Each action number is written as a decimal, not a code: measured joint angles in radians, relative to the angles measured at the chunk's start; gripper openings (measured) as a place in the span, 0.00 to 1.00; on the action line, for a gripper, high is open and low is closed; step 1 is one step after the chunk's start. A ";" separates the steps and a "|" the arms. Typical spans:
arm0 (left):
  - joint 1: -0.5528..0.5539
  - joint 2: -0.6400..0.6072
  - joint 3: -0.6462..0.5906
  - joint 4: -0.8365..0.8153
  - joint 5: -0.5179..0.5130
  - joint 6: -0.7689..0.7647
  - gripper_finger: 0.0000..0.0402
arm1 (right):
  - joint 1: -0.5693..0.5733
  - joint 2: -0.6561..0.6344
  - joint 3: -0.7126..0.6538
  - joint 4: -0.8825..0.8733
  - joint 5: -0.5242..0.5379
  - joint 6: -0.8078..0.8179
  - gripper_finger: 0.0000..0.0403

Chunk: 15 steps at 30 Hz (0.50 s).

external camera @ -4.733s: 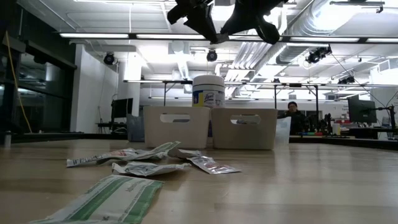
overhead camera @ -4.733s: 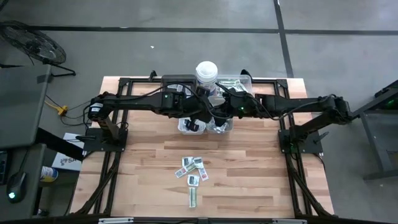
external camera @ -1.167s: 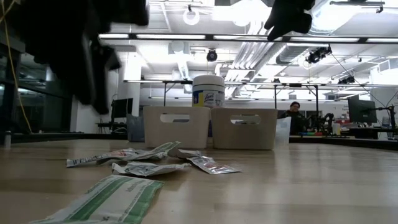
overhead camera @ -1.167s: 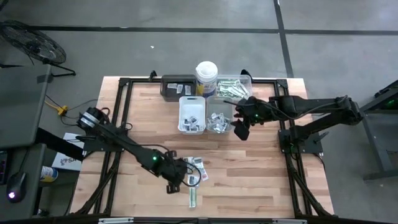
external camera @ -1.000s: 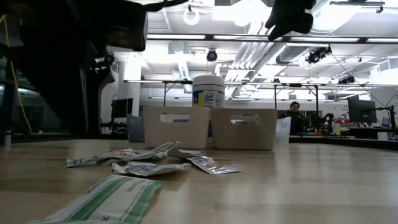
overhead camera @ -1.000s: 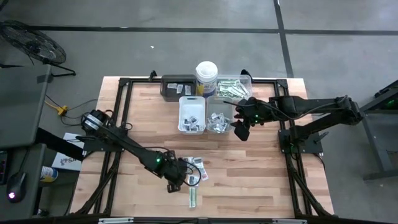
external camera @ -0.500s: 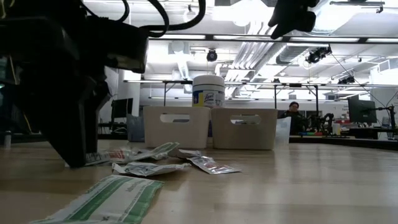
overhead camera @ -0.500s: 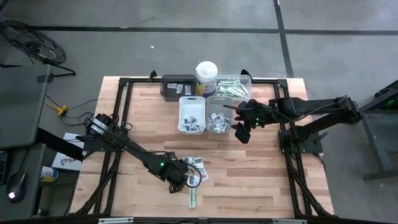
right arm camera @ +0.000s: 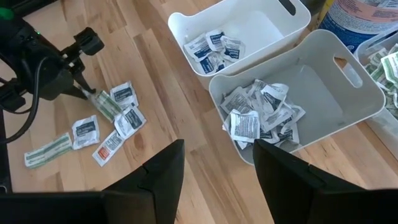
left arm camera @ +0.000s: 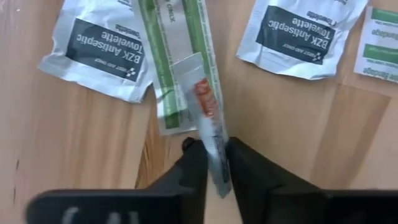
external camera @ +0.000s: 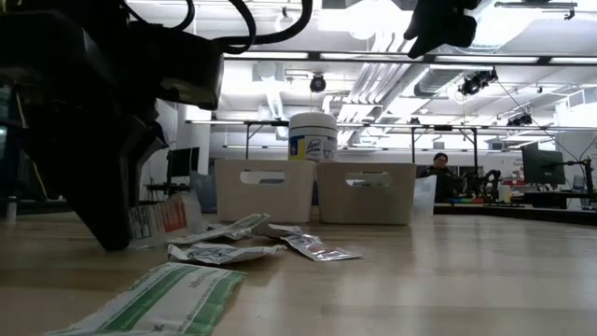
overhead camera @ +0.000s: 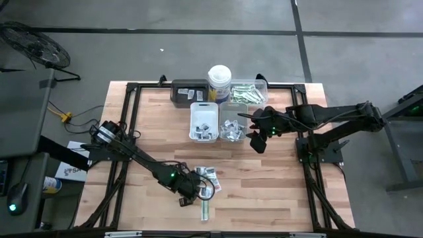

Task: Pick & Place First Aid Supplies
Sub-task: Put the ointment into the black transparent bin

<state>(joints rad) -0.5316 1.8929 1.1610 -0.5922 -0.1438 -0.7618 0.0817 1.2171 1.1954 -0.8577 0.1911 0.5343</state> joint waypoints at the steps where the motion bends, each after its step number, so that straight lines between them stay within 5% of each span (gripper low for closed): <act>1: 0.000 -0.001 0.000 0.000 0.004 0.002 0.12 | 0.000 0.000 0.000 0.000 0.000 0.000 0.46; 5: 0.000 -0.002 0.000 0.000 0.042 0.030 0.02 | 0.000 0.000 0.000 0.000 -0.003 0.000 0.46; 15: 0.001 -0.093 0.060 -0.135 0.053 0.090 0.01 | 0.000 0.000 0.000 0.002 -0.015 0.008 0.46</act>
<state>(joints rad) -0.5308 1.8001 1.2210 -0.7269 -0.0911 -0.6718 0.0818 1.2171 1.1956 -0.8558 0.1761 0.5419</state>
